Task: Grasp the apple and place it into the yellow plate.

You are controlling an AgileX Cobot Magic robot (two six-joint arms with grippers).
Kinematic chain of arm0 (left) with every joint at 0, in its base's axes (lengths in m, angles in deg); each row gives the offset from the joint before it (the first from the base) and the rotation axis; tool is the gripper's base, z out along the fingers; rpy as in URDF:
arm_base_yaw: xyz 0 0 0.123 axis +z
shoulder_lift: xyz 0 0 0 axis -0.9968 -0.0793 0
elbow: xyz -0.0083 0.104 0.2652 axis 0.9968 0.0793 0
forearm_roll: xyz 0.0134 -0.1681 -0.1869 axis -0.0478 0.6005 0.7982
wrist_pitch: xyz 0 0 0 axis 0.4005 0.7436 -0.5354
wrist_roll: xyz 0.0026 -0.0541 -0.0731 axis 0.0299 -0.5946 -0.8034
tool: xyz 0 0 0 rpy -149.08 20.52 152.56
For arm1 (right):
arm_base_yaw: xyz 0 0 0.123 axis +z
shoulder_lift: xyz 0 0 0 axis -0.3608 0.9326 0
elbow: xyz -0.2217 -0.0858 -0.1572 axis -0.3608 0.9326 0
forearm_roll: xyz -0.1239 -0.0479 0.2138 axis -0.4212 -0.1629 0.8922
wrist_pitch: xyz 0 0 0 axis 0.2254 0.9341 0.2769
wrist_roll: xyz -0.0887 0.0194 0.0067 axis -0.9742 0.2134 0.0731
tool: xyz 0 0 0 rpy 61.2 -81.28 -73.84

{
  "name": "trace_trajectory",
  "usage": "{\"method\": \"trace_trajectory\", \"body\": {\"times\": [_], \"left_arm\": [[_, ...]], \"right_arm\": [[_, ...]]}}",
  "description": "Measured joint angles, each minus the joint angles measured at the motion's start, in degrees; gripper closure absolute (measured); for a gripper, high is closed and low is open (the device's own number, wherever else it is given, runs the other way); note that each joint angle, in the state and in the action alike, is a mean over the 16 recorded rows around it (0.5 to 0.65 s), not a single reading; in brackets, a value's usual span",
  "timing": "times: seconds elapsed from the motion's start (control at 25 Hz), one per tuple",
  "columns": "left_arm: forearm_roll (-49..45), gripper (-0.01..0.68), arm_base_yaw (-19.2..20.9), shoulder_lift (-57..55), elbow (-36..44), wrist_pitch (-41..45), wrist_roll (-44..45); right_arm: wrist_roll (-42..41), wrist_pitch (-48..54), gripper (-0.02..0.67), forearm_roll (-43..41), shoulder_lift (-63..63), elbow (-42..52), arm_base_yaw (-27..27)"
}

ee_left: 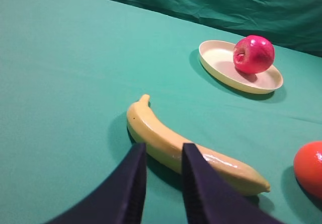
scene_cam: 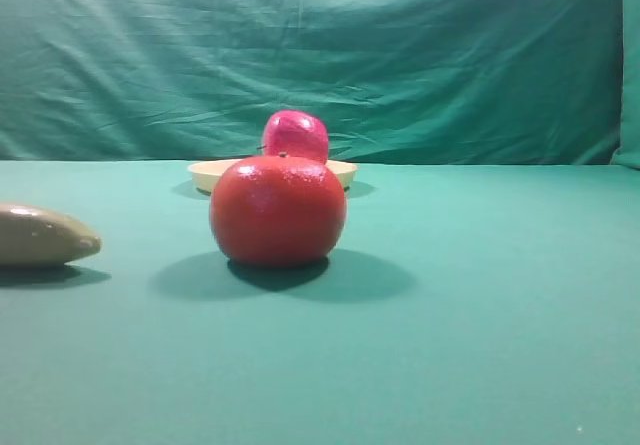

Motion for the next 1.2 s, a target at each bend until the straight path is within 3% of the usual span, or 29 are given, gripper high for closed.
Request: {"method": "trace_trajectory", "body": {"times": [0.28, 0.8, 1.2], "left_arm": [[0.0, 0.516, 0.0, 0.0, 0.0, 0.0, 0.0], [0.0, 0.516, 0.0, 0.0, 0.0, 0.0, 0.0], [0.0, 0.516, 0.0, 0.0, 0.0, 0.0, 0.0]], "right_arm": [[5.1, 0.7, 0.649, -2.4, -11.0, 9.4, 0.0], [8.4, -8.7, 0.649, -1.2, -40.0, 38.9, 0.1], [9.0, -5.9, 0.649, -1.5, -56.3, 45.8, 0.1]]}}
